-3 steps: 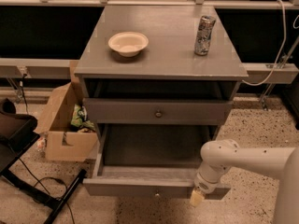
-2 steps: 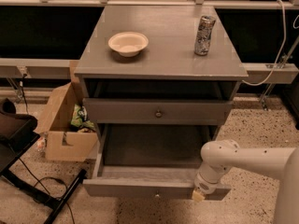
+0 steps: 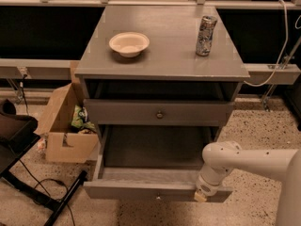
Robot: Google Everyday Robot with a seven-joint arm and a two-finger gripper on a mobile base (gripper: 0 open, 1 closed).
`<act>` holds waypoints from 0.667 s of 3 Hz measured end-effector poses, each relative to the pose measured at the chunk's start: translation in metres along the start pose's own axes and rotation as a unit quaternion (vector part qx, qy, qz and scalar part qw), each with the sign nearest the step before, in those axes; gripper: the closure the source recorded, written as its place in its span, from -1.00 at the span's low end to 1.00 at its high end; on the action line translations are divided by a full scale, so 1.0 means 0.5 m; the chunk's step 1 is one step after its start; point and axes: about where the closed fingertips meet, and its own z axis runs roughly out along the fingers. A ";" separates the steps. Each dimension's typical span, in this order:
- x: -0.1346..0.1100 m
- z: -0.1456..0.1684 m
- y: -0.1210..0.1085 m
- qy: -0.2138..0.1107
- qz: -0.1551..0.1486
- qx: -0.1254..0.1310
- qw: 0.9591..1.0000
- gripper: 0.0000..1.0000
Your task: Open middle drawer
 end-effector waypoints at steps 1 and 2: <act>0.000 -0.001 0.000 0.000 0.000 0.000 1.000 1.00; -0.002 -0.006 -0.003 0.000 0.000 0.000 1.000 0.94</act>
Offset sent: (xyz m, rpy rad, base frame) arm -0.1483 0.0230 0.0612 -0.0752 0.4044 -0.1660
